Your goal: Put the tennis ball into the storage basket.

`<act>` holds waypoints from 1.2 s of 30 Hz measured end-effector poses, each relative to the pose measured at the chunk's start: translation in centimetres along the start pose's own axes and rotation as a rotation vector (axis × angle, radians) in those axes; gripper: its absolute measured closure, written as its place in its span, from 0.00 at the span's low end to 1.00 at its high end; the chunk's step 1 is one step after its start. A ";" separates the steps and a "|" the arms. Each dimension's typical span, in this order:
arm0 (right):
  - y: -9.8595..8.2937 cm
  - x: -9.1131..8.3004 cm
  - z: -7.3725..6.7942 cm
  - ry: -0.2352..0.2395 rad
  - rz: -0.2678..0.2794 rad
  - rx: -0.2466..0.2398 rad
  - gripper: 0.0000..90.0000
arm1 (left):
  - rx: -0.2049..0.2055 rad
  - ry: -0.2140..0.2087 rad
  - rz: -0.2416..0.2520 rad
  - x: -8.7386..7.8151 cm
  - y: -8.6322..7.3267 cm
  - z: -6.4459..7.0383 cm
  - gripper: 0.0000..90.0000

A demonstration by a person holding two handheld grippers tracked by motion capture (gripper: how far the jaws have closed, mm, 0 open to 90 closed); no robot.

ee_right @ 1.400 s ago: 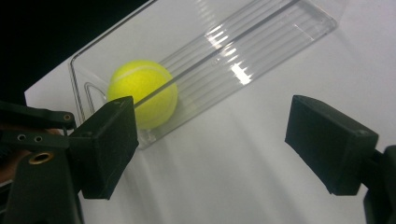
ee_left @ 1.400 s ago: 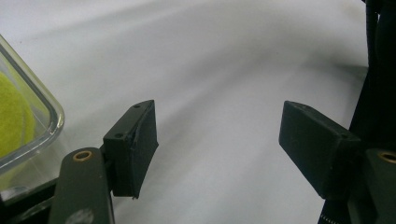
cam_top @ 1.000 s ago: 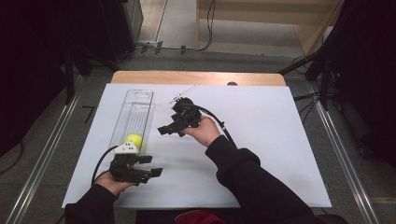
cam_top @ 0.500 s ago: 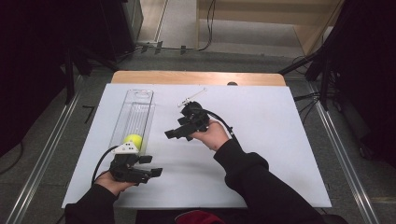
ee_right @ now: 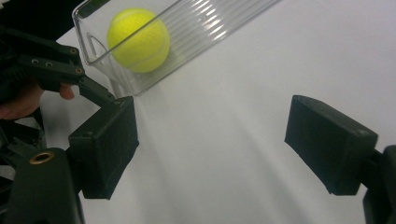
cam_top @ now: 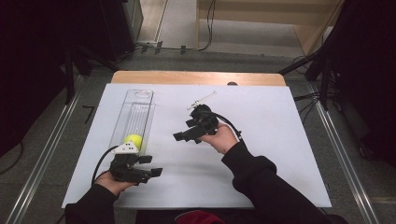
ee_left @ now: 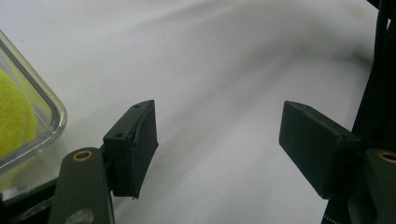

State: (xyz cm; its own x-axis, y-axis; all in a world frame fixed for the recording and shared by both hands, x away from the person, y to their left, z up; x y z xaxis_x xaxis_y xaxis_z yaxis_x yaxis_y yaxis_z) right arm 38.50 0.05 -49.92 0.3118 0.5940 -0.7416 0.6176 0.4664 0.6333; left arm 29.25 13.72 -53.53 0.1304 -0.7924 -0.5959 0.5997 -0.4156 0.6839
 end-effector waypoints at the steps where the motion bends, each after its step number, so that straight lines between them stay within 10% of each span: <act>1: -0.2 -0.1 0.1 -0.003 -0.003 0.000 0.17 | 0.000 0.000 0.000 0.0 0.0 0.0 0.32; 36: -4.7 -2.8 3.2 -0.089 0.010 0.038 0.21 | 0.009 -0.003 0.016 -0.3 0.2 0.2 0.32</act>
State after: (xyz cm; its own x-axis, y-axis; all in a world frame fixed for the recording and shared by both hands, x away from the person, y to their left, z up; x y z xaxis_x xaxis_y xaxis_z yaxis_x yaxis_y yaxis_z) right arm 37.02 -5.89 -51.48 0.3799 0.5376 -0.7528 0.6405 0.4343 0.6334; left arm 29.16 13.75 -53.10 0.1379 -0.8001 -0.5838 0.5904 -0.4069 0.6971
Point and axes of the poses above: each handheld gripper's, and its own axes: x roughly forward along the jaws, y roughly out of its top, z roughly to its right, the point moved 10 cm from there along x, roughly forward along the jaws, and after that the axes turned 10 degrees about -y, right-handed, at the moved point
